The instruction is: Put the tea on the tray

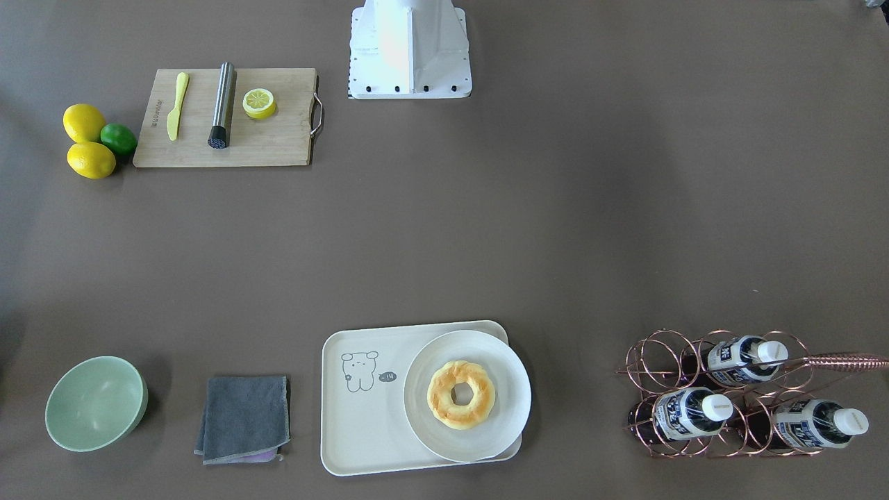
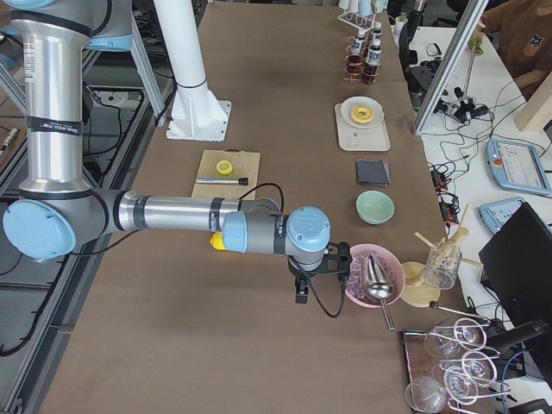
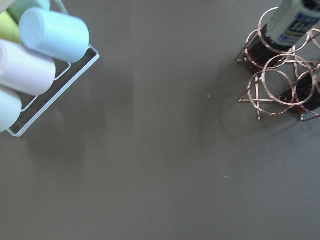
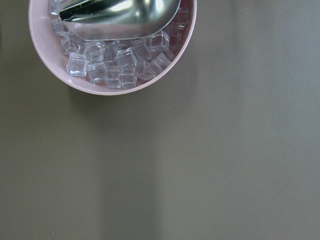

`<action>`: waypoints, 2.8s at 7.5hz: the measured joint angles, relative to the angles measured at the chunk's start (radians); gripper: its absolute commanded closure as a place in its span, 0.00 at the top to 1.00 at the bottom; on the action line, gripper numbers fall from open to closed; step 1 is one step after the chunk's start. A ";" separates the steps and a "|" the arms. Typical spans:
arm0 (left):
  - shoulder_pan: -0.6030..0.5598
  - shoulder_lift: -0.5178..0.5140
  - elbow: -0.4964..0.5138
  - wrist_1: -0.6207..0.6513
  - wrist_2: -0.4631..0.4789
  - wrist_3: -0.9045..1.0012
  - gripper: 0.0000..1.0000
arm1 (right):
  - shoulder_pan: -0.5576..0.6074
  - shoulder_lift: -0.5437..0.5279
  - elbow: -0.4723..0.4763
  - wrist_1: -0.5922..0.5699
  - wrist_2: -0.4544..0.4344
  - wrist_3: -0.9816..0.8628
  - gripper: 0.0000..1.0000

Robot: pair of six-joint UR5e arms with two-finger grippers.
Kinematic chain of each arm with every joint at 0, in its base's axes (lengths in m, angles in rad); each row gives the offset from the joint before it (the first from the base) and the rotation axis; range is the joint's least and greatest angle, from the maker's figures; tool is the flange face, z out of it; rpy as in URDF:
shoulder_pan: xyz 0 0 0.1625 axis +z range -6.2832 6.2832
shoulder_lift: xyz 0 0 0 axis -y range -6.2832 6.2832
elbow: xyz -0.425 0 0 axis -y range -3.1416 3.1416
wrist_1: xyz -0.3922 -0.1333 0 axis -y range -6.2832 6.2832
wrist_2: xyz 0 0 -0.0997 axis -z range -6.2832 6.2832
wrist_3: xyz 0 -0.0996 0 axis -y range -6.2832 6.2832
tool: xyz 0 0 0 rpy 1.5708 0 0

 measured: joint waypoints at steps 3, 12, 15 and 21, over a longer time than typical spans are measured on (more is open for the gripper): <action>0.057 -0.005 -0.060 -0.045 0.039 -0.083 0.98 | -0.001 0.007 0.001 0.000 -0.001 -0.004 1.00; 0.503 -0.277 0.031 -0.090 0.453 -0.478 0.98 | -0.002 0.017 -0.012 0.001 -0.010 0.002 1.00; 0.498 -0.279 0.144 -0.241 0.451 -0.479 0.97 | -0.002 0.021 -0.011 0.001 -0.010 0.003 1.00; 0.425 -0.359 0.304 -0.273 0.452 -0.427 0.81 | -0.002 0.021 -0.010 0.001 -0.003 0.003 1.00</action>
